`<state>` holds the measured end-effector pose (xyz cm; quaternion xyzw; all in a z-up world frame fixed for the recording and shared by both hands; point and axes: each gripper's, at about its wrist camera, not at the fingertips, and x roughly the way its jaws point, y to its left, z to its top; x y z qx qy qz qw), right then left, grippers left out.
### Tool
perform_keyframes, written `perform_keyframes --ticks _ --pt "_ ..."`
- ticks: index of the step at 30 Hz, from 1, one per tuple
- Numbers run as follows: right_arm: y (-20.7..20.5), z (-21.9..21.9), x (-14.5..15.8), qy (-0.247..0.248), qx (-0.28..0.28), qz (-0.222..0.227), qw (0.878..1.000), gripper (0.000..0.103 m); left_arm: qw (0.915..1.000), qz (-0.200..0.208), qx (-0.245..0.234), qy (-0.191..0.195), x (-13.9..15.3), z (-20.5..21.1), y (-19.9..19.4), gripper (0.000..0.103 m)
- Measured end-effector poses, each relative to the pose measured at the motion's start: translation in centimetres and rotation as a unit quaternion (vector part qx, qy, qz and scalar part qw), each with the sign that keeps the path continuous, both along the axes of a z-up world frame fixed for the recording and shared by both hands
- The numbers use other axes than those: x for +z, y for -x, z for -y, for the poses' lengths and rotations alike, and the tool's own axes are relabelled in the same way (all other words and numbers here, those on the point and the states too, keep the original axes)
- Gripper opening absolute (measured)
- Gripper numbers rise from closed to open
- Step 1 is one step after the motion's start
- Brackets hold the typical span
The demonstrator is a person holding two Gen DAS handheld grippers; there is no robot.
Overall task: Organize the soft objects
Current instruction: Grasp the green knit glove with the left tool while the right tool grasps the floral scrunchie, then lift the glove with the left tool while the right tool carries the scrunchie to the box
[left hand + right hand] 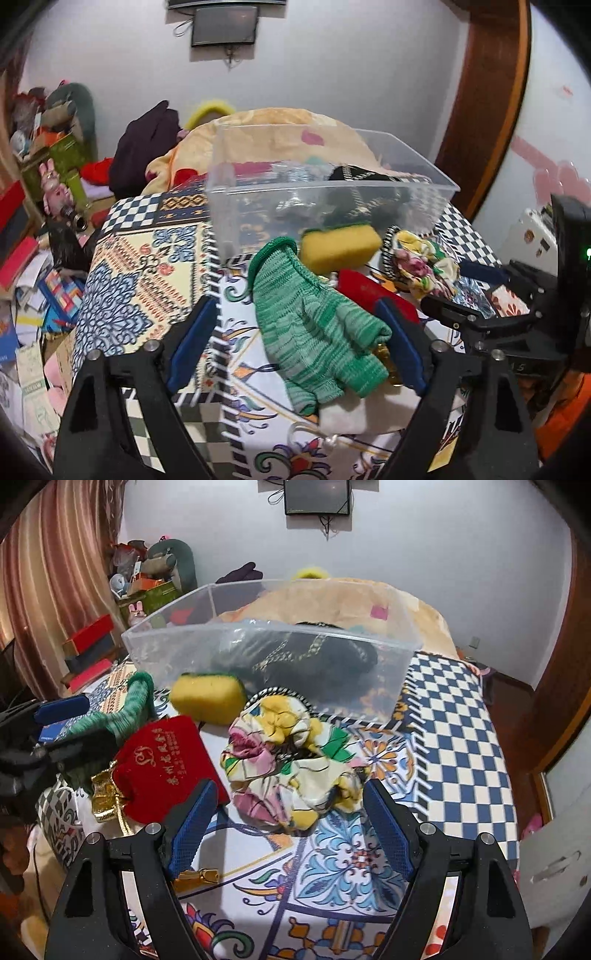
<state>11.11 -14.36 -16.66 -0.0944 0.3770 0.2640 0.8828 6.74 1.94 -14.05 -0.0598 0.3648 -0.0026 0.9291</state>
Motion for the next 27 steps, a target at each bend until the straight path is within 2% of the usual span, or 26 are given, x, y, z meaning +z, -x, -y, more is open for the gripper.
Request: perform_keyframes --ticks 4,7,9,12,14,20,27 --pt "0.3 -0.1 -0.1 0.003 0.001 -0.002 1.0 0.052 0.9999 -0.007 0.014 0.007 -0.4 -1.4 0.3 0.073" --pt "0.3 0.2 -0.1 0.001 -0.001 -0.001 1.0 0.04 0.9993 -0.025 0.018 0.021 -1.3 -2.2 0.1 0.058" --pt "0.3 0.4 0.0 0.0 -0.003 -0.002 1.0 0.033 0.9988 -0.035 0.017 0.029 -1.9 -2.4 0.0 0.041" --pt "0.6 1.0 0.3 -0.006 -0.008 0.004 1.0 0.026 0.9986 -0.038 0.015 0.032 -2.3 -2.3 0.1 0.028" --pt "0.9 1.3 0.6 -0.009 -0.009 0.008 1.0 0.022 0.9989 -0.032 0.011 0.032 -2.1 -2.1 0.3 0.023" --pt "1.5 2.4 2.1 -0.025 -0.015 0.028 0.999 0.015 0.9996 -0.004 0.007 0.027 -0.3 -1.8 1.0 0.02" --pt "2.4 3.4 4.9 -0.053 -0.019 0.066 0.996 0.013 0.9989 0.04 0.011 0.021 3.1 -1.8 1.5 0.02"
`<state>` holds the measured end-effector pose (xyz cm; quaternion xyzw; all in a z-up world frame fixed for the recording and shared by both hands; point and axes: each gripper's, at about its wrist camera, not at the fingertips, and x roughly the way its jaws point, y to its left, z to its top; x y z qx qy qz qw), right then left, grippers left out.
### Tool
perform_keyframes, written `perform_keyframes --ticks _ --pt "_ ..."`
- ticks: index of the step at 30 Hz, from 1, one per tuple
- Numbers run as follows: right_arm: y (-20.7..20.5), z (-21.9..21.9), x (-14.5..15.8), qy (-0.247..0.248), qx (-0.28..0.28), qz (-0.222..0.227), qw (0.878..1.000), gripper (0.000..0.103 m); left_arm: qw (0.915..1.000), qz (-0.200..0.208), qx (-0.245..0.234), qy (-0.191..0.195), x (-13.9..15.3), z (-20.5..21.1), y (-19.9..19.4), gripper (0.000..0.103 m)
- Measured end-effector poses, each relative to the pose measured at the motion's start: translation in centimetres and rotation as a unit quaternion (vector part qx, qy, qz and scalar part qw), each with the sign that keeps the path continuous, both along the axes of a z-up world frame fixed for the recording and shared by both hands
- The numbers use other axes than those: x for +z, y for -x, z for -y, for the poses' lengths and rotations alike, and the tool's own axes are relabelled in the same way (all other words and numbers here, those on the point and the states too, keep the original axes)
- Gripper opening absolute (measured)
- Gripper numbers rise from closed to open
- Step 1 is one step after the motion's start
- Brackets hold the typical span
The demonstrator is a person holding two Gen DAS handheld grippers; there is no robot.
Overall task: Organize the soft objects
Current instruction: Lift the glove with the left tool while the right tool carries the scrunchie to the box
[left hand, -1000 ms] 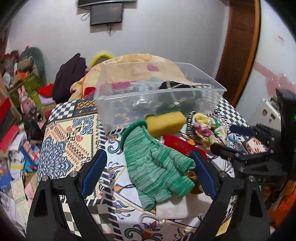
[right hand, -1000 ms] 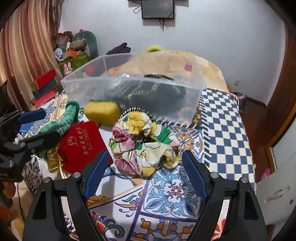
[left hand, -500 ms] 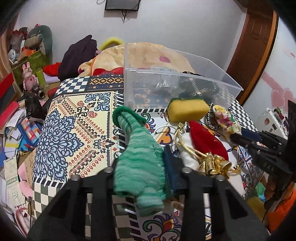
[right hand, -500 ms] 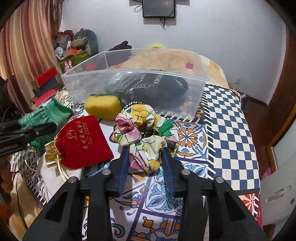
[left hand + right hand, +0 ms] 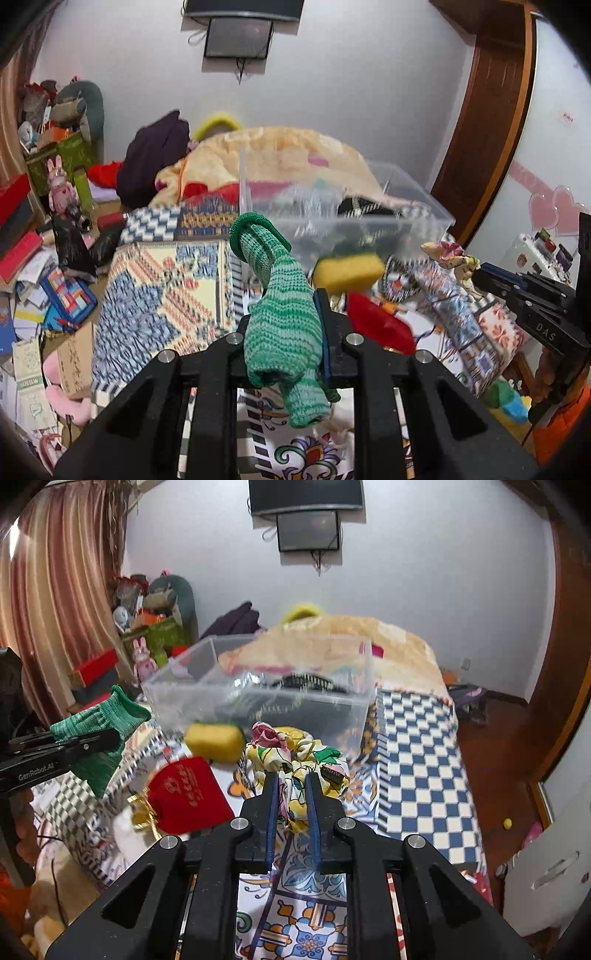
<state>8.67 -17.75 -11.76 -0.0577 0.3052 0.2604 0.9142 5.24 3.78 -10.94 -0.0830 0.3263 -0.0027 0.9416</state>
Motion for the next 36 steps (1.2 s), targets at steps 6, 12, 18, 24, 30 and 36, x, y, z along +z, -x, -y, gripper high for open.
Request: perform_keyframes --ticks 6,12,18,24,30,36 --pt "0.7 0.1 2.7 -0.016 0.0 0.041 0.999 0.013 0.9988 0.048 -0.002 -0.014 3.4 0.2 -0.2 0.02" --pt "0.2 -0.8 5.2 -0.04 0.005 0.075 0.996 0.013 0.9962 0.084 -0.003 -0.021 6.0 0.6 -1.6 0.02" --pt "-0.8 -3.2 6.1 -0.054 0.022 0.097 0.994 0.013 0.9945 0.102 -0.006 -0.022 7.2 0.9 -3.6 0.02" --pt "-3.0 -5.5 5.4 -0.063 0.031 0.087 0.994 0.013 0.9945 0.103 -0.01 -0.018 7.3 1.4 -5.9 0.02" --pt "-5.8 -7.0 4.2 -0.054 0.023 0.065 0.996 0.013 0.9964 0.083 -0.003 -0.016 6.0 1.2 -8.8 0.02" --pt "-7.7 -7.6 3.1 -0.045 0.014 0.037 0.998 0.013 0.9988 0.045 0.008 -0.016 3.5 0.3 -12.0 0.02"
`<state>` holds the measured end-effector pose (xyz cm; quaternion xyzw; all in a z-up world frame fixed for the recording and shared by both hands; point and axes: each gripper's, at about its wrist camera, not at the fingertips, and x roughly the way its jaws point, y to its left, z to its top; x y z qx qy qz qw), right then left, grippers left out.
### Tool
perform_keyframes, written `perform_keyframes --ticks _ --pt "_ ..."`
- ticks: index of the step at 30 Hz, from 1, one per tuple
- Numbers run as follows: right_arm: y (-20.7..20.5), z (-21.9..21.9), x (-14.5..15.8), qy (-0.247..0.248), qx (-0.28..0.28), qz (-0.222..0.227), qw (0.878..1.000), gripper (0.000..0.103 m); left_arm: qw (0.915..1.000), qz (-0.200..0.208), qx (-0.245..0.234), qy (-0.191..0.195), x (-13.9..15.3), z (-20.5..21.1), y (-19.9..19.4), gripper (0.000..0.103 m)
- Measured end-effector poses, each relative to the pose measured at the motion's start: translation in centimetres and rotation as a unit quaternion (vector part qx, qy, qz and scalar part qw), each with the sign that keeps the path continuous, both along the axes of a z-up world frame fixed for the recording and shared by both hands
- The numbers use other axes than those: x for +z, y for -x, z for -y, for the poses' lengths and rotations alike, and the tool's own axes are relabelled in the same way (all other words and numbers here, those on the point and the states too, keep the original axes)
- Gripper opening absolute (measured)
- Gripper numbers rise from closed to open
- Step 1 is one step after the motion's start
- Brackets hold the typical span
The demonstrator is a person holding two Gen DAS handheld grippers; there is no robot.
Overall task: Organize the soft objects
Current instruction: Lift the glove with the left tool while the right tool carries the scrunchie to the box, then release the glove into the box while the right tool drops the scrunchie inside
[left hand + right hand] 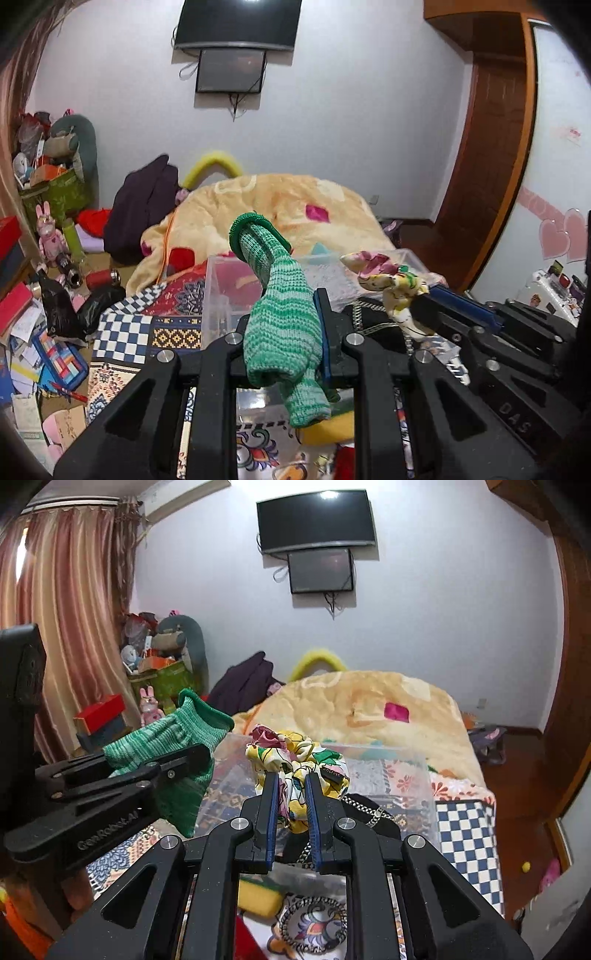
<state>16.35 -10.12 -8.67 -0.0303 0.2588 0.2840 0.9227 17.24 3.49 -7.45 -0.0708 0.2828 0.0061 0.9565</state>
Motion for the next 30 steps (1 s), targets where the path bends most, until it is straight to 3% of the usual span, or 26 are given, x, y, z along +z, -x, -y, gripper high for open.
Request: perform_keyframes --ticks 14,16,20,30 --pt "-1.9 -1.2 -3.0 0.042 -0.012 -0.048 0.998 0.015 0.9978 -0.066 -0.004 0.012 -4.1 -0.6 -3.2 0.021" --pt "-1.7 -1.2 -3.1 0.047 -0.013 -0.048 0.998 0.015 0.9975 -0.069 -0.003 0.016 -4.2 -0.7 -3.3 0.026" --pt "-1.7 -1.1 -2.9 0.05 -0.01 -0.046 0.998 0.023 0.9981 -0.059 0.005 0.018 -3.9 -0.7 -2.8 0.053" --pt "0.3 1.1 -0.6 0.029 -0.008 -0.021 0.999 0.05 0.9995 -0.02 0.002 0.023 -1.0 -0.8 -0.1 0.067"
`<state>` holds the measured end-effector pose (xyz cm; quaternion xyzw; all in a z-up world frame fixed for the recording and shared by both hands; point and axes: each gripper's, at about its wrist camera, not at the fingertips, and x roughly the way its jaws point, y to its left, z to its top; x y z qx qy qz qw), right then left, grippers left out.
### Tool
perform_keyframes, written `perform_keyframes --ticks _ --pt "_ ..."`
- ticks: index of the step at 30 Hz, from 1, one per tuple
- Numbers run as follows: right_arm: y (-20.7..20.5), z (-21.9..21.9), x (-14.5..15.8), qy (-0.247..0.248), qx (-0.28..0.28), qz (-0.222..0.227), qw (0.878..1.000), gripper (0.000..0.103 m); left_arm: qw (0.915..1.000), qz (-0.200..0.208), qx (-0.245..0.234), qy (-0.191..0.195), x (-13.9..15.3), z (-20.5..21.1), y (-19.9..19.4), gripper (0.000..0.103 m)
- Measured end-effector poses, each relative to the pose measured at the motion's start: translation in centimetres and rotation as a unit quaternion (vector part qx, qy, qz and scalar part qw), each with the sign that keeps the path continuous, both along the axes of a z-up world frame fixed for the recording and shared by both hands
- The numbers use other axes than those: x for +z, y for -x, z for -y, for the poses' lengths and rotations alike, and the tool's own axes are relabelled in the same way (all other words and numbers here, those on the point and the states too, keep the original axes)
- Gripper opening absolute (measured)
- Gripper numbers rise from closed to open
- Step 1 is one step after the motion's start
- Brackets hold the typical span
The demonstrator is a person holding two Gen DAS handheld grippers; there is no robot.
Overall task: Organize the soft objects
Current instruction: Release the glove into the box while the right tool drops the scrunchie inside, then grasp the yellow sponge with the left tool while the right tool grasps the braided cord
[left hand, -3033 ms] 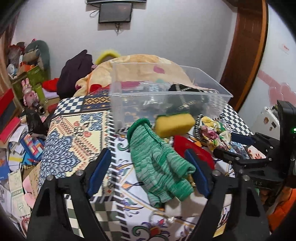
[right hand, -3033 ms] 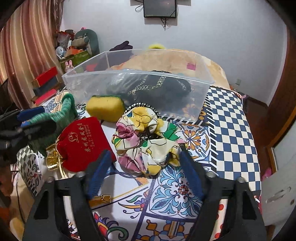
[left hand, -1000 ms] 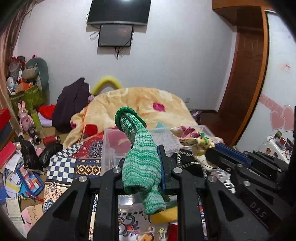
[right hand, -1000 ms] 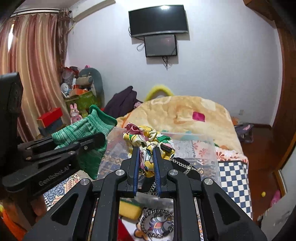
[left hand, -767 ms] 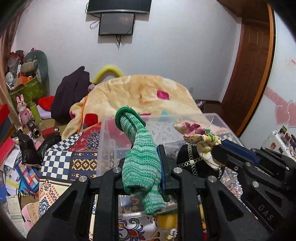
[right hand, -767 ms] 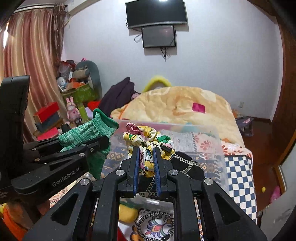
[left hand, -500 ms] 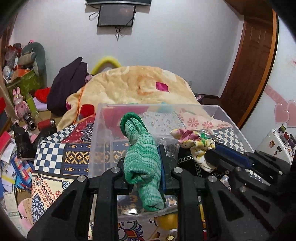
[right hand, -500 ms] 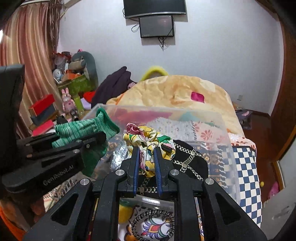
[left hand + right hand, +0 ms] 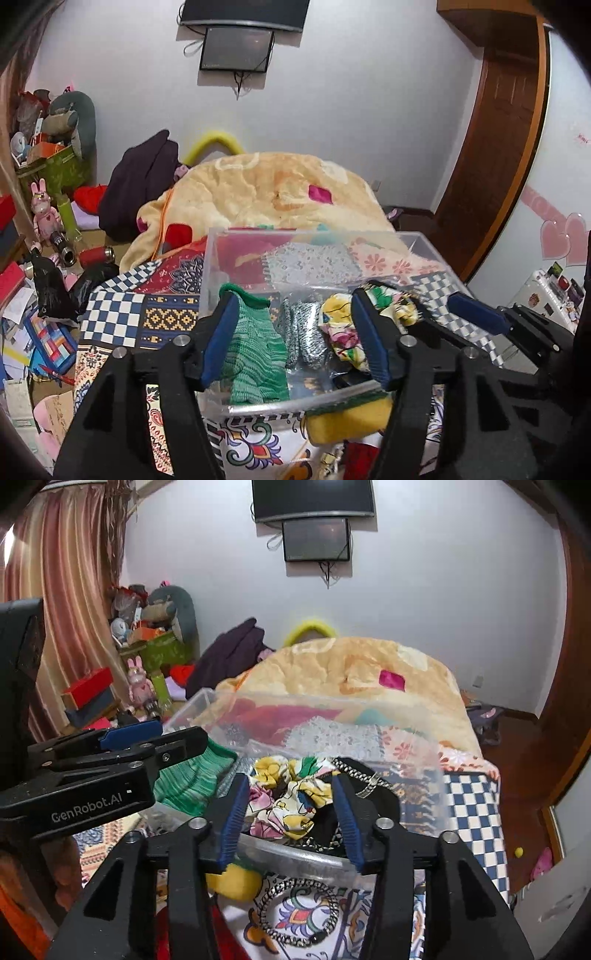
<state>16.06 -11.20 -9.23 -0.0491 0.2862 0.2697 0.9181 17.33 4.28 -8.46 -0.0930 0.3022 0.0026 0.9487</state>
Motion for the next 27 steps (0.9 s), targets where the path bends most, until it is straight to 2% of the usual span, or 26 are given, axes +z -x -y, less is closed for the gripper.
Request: perform_keyframes --ticks 7,11,14,22,27 --pt "1.5 2.2 2.1 -0.029 -0.006 0.026 0.999 0.063 0.9991 0.043 0.001 -0.003 2.5 0.1 3.1 0.077" --pt "2.3 3.1 1.5 -0.022 -0.009 0.029 0.999 0.064 0.9988 0.05 -0.003 0.001 2.5 0.3 4.6 0.088" --pt "2.4 3.3 0.5 -0.009 -0.013 0.019 1.0 0.064 0.9992 0.041 -0.006 -0.002 1.8 0.8 5.2 0.088" --pt "2.0 3.0 -4.7 0.02 0.003 -0.061 0.998 0.064 0.9994 -0.014 -0.028 -0.012 -2.1 3.0 5.7 0.088" --pt "1.8 1.6 -7.0 0.042 0.022 -0.093 0.995 0.064 0.9983 -0.045 -0.037 -0.012 -4.1 3.4 5.8 0.088"
